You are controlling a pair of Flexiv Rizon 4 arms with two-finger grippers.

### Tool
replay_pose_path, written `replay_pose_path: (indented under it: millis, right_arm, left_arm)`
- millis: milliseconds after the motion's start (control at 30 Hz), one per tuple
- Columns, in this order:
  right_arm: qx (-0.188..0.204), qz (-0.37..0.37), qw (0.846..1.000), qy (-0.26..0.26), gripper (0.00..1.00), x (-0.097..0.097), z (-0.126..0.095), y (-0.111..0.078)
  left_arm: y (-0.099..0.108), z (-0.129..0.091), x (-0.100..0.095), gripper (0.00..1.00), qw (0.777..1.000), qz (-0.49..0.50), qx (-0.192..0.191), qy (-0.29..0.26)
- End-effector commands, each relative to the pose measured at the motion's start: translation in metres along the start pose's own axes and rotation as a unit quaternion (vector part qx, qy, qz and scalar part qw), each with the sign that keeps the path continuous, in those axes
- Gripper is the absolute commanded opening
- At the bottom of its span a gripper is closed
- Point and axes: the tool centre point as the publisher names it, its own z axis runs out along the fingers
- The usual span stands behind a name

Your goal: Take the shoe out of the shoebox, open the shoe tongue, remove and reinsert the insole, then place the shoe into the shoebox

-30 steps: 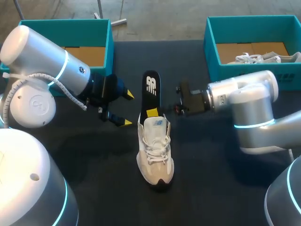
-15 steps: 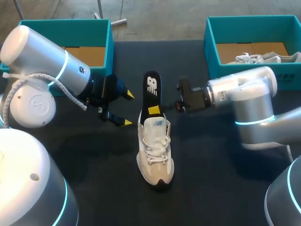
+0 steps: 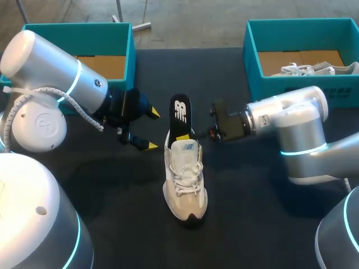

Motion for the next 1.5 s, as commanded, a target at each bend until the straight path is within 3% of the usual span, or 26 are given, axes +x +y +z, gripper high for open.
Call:
replay_pose_path:
  millis: [33, 300, 367, 433, 667, 1000, 1200, 1500]
  right_arm:
    - [0.002, 0.003, 1.000, -0.004, 0.00, 0.003, 0.005, -0.005]
    - [0.001, -0.004, 1.000, -0.009, 0.00, 0.004, 0.005, -0.001]
    - [0.002, -0.008, 1.000, -0.011, 0.04, 0.005, 0.004, 0.002]
    - [0.008, -0.014, 1.000, -0.016, 0.15, 0.007, 0.003, 0.007]
    - [0.016, -0.030, 0.999, -0.021, 0.19, 0.008, 0.000, 0.020]
    - [0.019, -0.037, 0.999, -0.021, 0.15, 0.000, -0.005, 0.024]
    - [0.018, -0.030, 0.999, -0.009, 0.00, -0.004, -0.002, 0.024]
    - [0.036, -0.003, 0.999, 0.014, 0.00, -0.004, 0.007, 0.014]
  left_arm:
    - [0.000, 0.000, 0.000, 1.00, 1.000, 0.000, -0.002, 0.000]
    - [0.000, 0.000, 0.000, 1.00, 1.000, 0.000, -0.002, 0.000]
    - [0.000, 0.000, 0.000, 1.00, 1.000, 0.000, -0.002, 0.000]
    - [0.000, 0.000, 0.000, 1.00, 1.000, 0.000, -0.002, 0.000]
    - [0.000, 0.000, 0.000, 1.00, 1.000, 0.000, -0.002, 0.000]
    - [0.000, 0.000, 0.000, 1.00, 1.000, 0.000, -0.002, 0.000]
    - [0.000, 0.000, 0.000, 1.00, 1.000, 0.000, -0.002, 0.000]
    - [0.000, 0.000, 0.000, 1.00, 1.000, 0.000, -0.002, 0.000]
